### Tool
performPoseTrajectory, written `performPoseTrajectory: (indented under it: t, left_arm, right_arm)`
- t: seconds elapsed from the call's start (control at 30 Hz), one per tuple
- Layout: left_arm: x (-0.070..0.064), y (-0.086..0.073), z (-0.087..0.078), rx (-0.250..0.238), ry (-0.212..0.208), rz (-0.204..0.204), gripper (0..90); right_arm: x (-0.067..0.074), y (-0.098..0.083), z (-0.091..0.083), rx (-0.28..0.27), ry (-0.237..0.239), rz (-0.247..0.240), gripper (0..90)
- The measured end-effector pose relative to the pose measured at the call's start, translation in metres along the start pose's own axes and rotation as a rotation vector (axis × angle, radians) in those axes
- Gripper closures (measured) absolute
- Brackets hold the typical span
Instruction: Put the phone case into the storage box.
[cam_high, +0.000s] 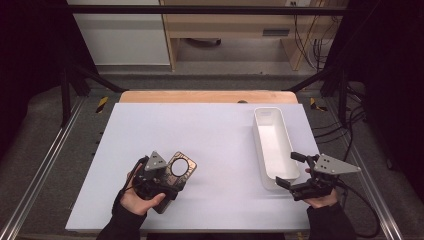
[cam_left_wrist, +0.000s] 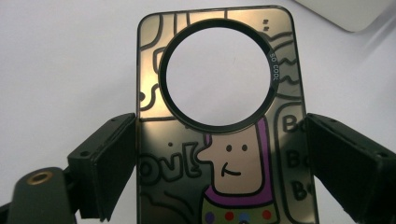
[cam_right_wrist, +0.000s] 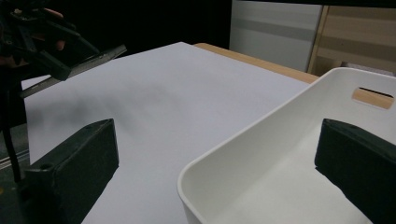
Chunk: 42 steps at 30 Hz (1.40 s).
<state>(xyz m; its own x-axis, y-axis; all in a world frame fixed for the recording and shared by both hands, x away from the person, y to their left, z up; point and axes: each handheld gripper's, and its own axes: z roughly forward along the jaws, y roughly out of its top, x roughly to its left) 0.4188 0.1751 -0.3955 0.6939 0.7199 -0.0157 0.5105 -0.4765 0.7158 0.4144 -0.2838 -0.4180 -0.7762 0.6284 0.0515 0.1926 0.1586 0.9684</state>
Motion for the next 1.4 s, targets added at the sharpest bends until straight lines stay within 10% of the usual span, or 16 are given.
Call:
performPoseTrajectory:
  t: [1.4]
  left_arm:
    - [-0.023,0.019,0.019,0.013,-0.167,0.155,11.2]
  right_arm:
    - [0.032,0.011,0.047,0.090,0.165,-0.076,0.2]
